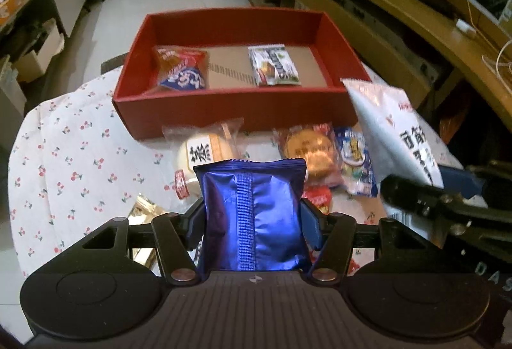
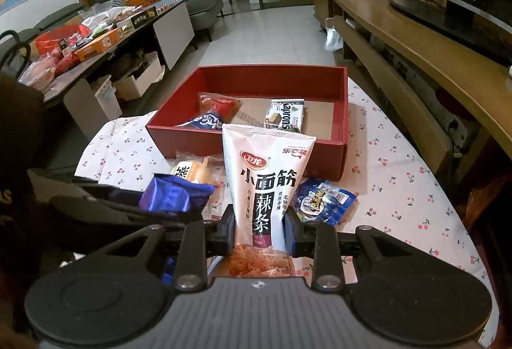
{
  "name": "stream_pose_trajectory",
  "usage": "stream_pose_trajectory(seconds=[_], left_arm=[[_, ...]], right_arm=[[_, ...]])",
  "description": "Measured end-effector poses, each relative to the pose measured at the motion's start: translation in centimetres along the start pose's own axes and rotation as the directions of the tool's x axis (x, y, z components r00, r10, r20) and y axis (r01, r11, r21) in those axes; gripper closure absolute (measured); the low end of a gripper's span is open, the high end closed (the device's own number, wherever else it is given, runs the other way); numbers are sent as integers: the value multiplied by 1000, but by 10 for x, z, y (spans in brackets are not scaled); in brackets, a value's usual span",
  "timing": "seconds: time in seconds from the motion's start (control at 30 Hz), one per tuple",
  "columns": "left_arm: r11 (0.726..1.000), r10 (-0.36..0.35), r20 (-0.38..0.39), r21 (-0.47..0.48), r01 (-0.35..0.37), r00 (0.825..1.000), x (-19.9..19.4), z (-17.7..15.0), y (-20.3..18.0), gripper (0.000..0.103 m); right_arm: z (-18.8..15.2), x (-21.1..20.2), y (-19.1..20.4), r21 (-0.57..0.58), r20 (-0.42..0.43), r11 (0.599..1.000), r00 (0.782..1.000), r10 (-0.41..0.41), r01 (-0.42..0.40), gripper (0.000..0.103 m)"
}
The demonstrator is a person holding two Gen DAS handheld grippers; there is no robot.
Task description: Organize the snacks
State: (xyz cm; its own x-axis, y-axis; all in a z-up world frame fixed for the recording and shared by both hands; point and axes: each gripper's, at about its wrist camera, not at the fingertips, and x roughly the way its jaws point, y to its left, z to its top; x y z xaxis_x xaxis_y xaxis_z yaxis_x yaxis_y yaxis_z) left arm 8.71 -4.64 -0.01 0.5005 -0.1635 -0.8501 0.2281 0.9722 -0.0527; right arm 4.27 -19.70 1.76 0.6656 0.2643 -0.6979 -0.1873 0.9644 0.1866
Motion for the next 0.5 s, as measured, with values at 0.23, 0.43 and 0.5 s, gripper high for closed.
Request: stream_pose_trajectory(seconds=[0.23,0.43,0.5], left_arm=[[1000,-7,35,-18,7,999,-5,15,4,36],[1000,-11,54,-28,13,998,-8,25,6,36],[999,-8,62,-33,10,998,-8,31,7,36]], right_arm=[[10,3,5,-4,16,1000,1000,8,-8,57],[26,6,5,2,32,1000,999,15,-15,57],[31,7,5,1,41,1000,999,9,-9,57]])
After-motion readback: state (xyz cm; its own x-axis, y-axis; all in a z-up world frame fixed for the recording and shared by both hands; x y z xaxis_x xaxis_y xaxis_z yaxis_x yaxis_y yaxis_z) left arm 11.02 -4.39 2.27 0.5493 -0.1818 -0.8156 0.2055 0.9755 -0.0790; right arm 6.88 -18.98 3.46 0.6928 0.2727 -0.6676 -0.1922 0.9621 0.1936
